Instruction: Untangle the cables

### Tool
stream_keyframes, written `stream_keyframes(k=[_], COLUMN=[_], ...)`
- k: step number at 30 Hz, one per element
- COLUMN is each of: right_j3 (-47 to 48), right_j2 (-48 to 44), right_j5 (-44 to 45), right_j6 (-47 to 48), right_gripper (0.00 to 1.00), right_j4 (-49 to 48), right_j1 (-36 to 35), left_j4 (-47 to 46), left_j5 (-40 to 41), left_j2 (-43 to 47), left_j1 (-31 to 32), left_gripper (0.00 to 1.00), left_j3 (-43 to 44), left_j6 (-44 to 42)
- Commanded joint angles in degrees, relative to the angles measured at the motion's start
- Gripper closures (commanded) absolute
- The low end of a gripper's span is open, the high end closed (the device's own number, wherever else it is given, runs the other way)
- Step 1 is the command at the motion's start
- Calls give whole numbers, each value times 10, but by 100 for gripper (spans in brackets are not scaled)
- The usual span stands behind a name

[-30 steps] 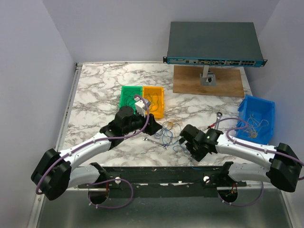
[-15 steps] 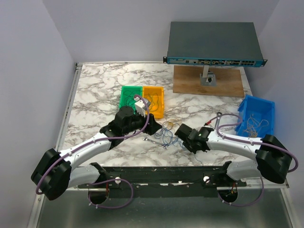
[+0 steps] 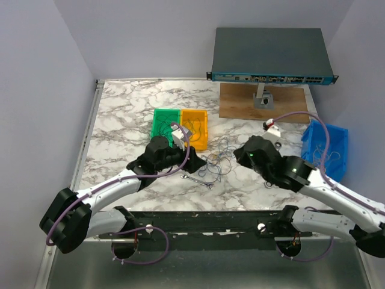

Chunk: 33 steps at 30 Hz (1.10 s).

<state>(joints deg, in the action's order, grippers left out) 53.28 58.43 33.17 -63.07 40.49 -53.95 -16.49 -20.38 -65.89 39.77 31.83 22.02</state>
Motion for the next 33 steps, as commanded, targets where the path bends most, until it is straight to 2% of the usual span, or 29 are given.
stream_keyframes(k=[1,6,17,23,29,30,31,33], right_j3=[51,125,216,222,212,211,211,214], right_j2=[-84,-97,-63,-41,-32,-32,-34,-39], right_j5=[-29,-55,-101,-145,-183,-184,-184,-162], right_j6=[194,248,263,244,227,224,225,222], right_gripper=[99,99,99,99,99,99,99,99], right_j4=[-86,-84,-94,-111,-138,-138,-137,-119], right_j1=[-3,-3,-3,-3,-3,-3,-3,-3], left_j4=[-50,-76,-118,-145,-121,-117,-103,-71], left_j5=[-44,-56,-66,-75,-41,-33,-21,7], left_j2=[21,38,35,34,1,-6,-12,-18], left_j1=[3,3,5,25,61,64,66,67], left_gripper=[32,31,28,28,29,35,46,78], left_j3=[-22,-38,-52,-52,-20,-13,-5,11], left_j6=[-15,-16,-25,-44,-73,-76,-78,-78])
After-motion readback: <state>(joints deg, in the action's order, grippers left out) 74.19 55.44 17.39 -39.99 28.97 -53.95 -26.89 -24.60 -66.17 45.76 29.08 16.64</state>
